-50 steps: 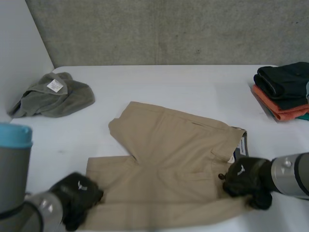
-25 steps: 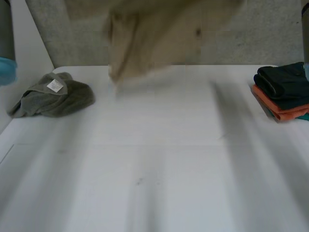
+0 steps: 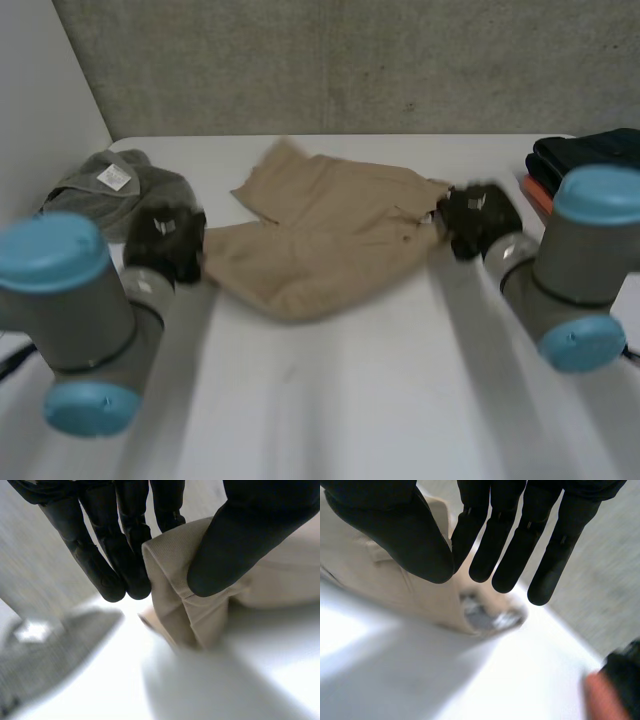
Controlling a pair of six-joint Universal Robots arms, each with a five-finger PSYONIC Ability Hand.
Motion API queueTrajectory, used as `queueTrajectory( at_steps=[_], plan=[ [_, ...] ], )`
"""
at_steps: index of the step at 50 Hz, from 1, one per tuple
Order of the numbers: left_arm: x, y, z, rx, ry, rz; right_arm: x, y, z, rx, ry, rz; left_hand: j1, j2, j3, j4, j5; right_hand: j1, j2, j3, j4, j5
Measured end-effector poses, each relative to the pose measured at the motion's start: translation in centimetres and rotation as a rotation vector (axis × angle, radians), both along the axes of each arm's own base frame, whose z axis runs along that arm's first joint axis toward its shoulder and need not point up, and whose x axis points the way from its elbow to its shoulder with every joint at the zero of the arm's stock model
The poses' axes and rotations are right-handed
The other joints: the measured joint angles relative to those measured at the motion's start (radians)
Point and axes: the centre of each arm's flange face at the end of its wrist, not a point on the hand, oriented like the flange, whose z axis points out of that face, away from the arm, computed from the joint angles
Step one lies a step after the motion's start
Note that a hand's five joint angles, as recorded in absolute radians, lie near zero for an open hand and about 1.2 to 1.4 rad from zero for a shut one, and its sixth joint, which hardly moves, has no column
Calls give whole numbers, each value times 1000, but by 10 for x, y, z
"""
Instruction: Fold the laundry.
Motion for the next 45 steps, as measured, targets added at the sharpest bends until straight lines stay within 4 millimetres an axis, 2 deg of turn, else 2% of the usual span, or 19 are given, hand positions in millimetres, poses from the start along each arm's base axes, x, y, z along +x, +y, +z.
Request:
queueTrajectory(
  at_steps=[1,4,6,9,15,21,27,30,34,37,41,42,45],
  plan=[
    [3,9,-19,66,-28,-1,-4,5,-17,43,42,2,0,0,0,0,0,0,0,0,0,0],
    [8,24,-38,155,-65,-2,-12,14,-38,103,114,8,0,0,0,0,0,0,0,0,0,0],
    [12,37,-43,210,-85,-5,-18,22,-41,134,163,15,0,0,0,0,0,0,0,0,0,0],
    [16,51,-38,250,-97,-11,-23,30,-33,158,209,24,0,0,0,0,0,0,0,0,0,0],
    [23,81,-12,288,-118,-44,-34,55,-3,220,321,70,0,0,0,0,0,0,0,0,0,0],
    [30,124,2,404,-241,-145,-52,91,20,354,520,167,0,0,0,0,0,0,0,0,0,0],
    [38,166,6,559,-432,-277,-74,126,28,525,723,338,0,0,0,0,0,0,0,0,0,0],
    [39,177,10,597,-507,-329,-79,130,28,551,763,401,0,0,0,0,0,0,0,0,0,0],
    [32,172,15,571,-537,-357,-80,124,26,542,755,408,0,0,0,0,0,0,0,0,0,0],
    [19,149,19,491,-511,-342,-78,109,26,507,689,343,0,0,0,0,0,0,0,0,0,2],
    [-3,103,25,343,-442,-285,-74,86,29,448,584,231,0,0,0,0,0,0,0,0,0,7],
    [-12,82,27,279,-413,-258,-73,75,31,415,534,179,0,0,0,0,0,0,0,0,0,7],
    [-30,39,32,146,-360,-207,-71,55,34,340,445,88,0,0,0,0,0,0,0,0,0,9]
  ],
)
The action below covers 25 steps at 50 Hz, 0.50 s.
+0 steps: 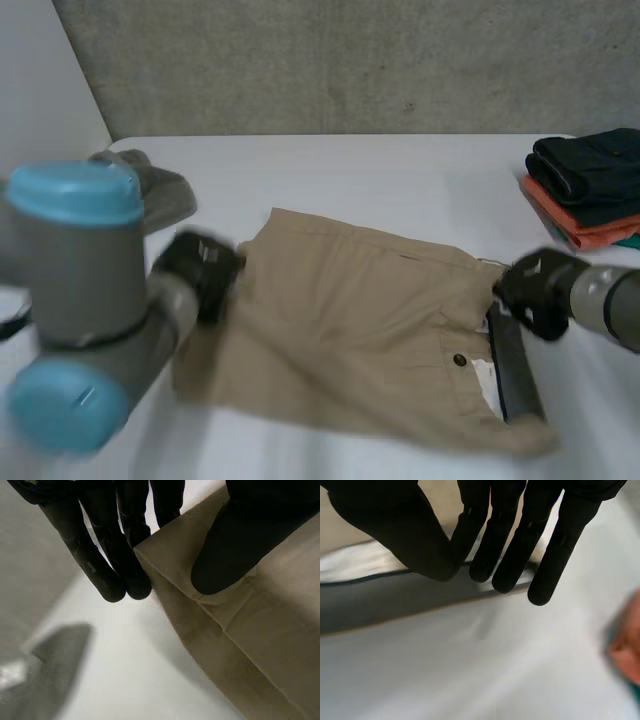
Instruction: Fold the laundry.
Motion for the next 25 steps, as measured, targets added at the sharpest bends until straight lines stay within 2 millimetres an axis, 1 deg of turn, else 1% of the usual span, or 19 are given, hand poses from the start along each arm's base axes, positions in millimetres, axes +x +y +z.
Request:
queueTrajectory(
  at_steps=[1,2,4,7,10,11,12,13,14,15,17,19,21,22,23,25],
  plan=[
    [-3,-7,1,-22,9,4,0,-3,0,-14,-10,-11,0,0,0,0,0,0,0,0,0,0],
    [-12,-30,3,-90,34,17,1,-16,1,-75,-53,-52,0,0,0,0,0,0,0,0,0,0],
    [-23,-55,4,-166,56,31,2,-30,1,-145,-95,-94,0,0,0,0,0,0,0,0,0,0],
    [-35,-83,3,-242,71,45,3,-46,0,-230,-135,-133,0,0,0,0,0,0,0,0,0,0],
    [-48,-105,-5,-283,74,52,4,-62,-4,-320,-164,-176,0,0,0,0,0,0,0,-1,-1,0],
    [-51,-108,-8,-283,73,51,5,-65,-6,-337,-169,-187,0,0,0,0,0,-2,-29,-35,-36,-31],
    [-54,-110,-11,-279,71,48,5,-66,-6,-349,-172,-196,0,0,0,0,0,-78,-122,-110,-110,-116],
    [-58,-110,-14,-270,69,43,5,-67,-7,-356,-176,-204,0,0,0,0,0,-255,-305,-305,-302,-294],
    [-60,-110,-16,-263,67,40,6,-67,-7,-360,-179,-212,0,0,0,0,0,-379,-430,-405,-401,-419],
    [-62,-108,-19,-249,64,33,6,-66,-7,-361,-182,-222,0,0,0,0,0,-516,-577,-556,-553,-578],
    [-66,-101,-23,-223,58,19,5,-63,-2,-362,-195,-239,0,0,0,0,0,-661,-749,-753,-758,-789],
    [-68,-94,-25,-201,55,4,5,-59,6,-362,-211,-254,0,0,0,0,0,-696,-781,-804,-818,-847],
    [-69,-86,-26,-187,54,-11,3,-54,21,-364,-236,-269,0,0,0,0,0,-697,-781,-809,-829,-863],
    [-69,-83,-26,-185,56,-17,3,-53,23,-364,-239,-271,0,0,0,0,0,-697,-781,-809,-829,-865],
    [-69,-81,-25,-187,57,-22,2,-50,33,-363,-257,-277,0,0,0,0,0,-697,-781,-809,-829,-866],
    [-68,-77,-23,-199,65,-31,2,-45,45,-350,-279,-281,0,0,0,0,0,-697,-781,-809,-829,-866]
  ],
)
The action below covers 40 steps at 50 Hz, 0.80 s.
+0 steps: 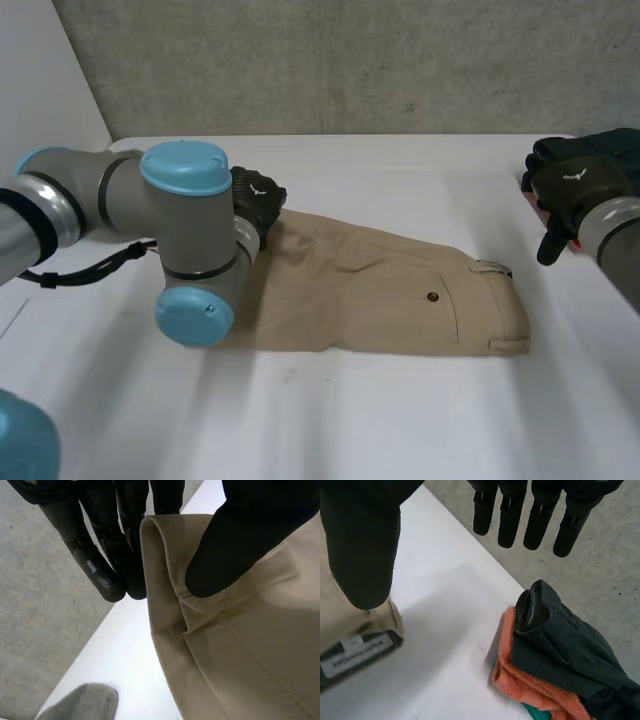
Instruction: Fold the laundry.
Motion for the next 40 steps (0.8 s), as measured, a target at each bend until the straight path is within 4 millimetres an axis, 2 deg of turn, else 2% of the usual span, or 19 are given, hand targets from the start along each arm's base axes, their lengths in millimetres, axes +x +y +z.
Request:
queueTrajectory(
  at_steps=[4,9,16,23,26,28,29,32,35,40],
  plan=[
    [1,0,5,-47,12,-9,2,10,14,67,-46,18,0,0,0,0,0,0,0,-10,-3,-13],
    [2,-6,11,-103,17,-5,8,16,10,201,-97,38,0,0,0,0,0,0,0,-32,-15,-20],
    [3,-8,16,-123,33,5,18,4,-21,361,-168,30,0,0,0,0,0,3,2,-22,-10,17],
    [3,-6,23,-130,72,5,27,-12,-53,417,-183,21,0,0,0,0,0,67,4,64,76,117],
    [2,-7,25,-144,89,2,31,-18,-67,415,-181,25,0,0,0,0,0,166,130,158,169,206],
    [1,-8,25,-152,97,0,33,-21,-73,404,-182,28,0,0,0,0,0,369,361,356,362,388],
    [0,-9,25,-157,100,-3,34,-23,-76,395,-184,30,0,0,0,0,0,520,531,535,541,536],
    [-1,-11,23,-162,104,-11,36,-27,-81,375,-190,34,0,0,0,0,0,717,765,767,783,769],
    [-3,-13,20,-166,106,-20,36,-28,-80,353,-202,35,0,0,0,0,0,718,778,793,823,792],
    [-6,-21,15,-182,112,-18,31,-30,-68,280,-248,20,0,0,0,0,0,726,778,793,824,792]
  ],
)
